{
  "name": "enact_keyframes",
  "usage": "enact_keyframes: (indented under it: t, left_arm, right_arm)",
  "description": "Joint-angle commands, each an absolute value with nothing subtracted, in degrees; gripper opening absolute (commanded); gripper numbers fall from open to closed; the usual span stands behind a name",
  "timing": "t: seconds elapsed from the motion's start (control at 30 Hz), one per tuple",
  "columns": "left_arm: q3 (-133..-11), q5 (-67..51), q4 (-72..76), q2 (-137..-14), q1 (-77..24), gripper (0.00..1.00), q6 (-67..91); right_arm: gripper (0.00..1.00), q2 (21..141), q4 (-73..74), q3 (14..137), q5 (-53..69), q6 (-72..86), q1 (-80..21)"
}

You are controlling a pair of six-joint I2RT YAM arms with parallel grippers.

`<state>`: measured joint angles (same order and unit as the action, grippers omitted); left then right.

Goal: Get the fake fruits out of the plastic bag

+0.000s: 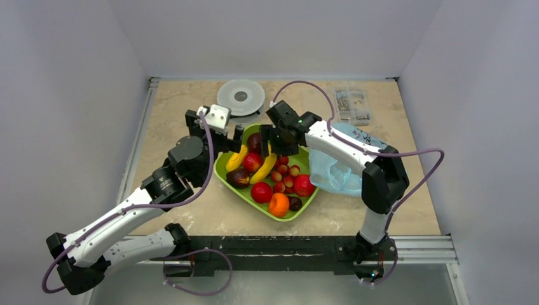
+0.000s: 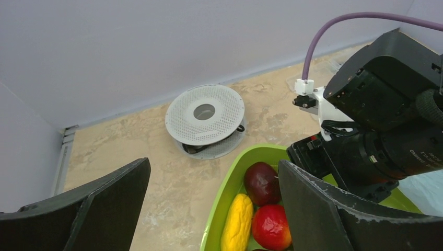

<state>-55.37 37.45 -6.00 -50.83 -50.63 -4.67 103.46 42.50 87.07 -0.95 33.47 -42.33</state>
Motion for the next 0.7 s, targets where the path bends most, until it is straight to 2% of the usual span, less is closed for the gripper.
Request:
enact_keyframes:
  t: [0.0, 0.07, 0.2, 0.33, 0.43, 0.53, 0.63, 0.67]
  left_arm:
    - [-55.66, 33.29, -6.37, -50.36, -50.45, 0.94, -1.92]
    - [-55.49, 30.09, -6.50, -50.50, -50.53, 0.95, -0.90]
    - [-56.51, 15.09, -6.30, -53.72, -51.47, 0.95, 1.23]
    - [-58.55, 3.87, -5.12, -60.56, -54.74, 0.95, 4.52]
    - [-58.34, 2.54, 0.01, -65.06, -59.52, 0.97, 2.75]
    - [-58.22, 3.62, 5.35, -69.56, -63.13, 1.00, 2.38]
    - [-59.42, 6.29, 9.05, -74.49, -66.59, 1.00, 0.96]
    - [-60.01, 8.07, 10.58, -76.36, -68.57, 1.00, -0.68]
  right_arm:
    - [0.74, 97.31, 42.28, 89.07, -3.36, 32.83, -42.36]
    - [0.76, 93.31, 44.54, 90.54, -4.54, 33.04, -42.24]
    - [0.80, 83.02, 51.08, 92.76, -17.51, 33.59, -40.75]
    - [0.79, 71.26, 56.47, 88.20, -25.28, 36.99, -30.11]
    - [0.75, 62.23, 57.20, 80.40, -27.15, 39.04, -18.58]
    - [0.72, 58.35, 58.91, 72.72, -28.92, 40.76, -11.17]
    - [0.68, 59.56, 57.65, 65.04, -21.50, 40.27, -3.35]
    - [0.64, 59.78, 55.69, 62.27, -16.99, 38.96, 0.28]
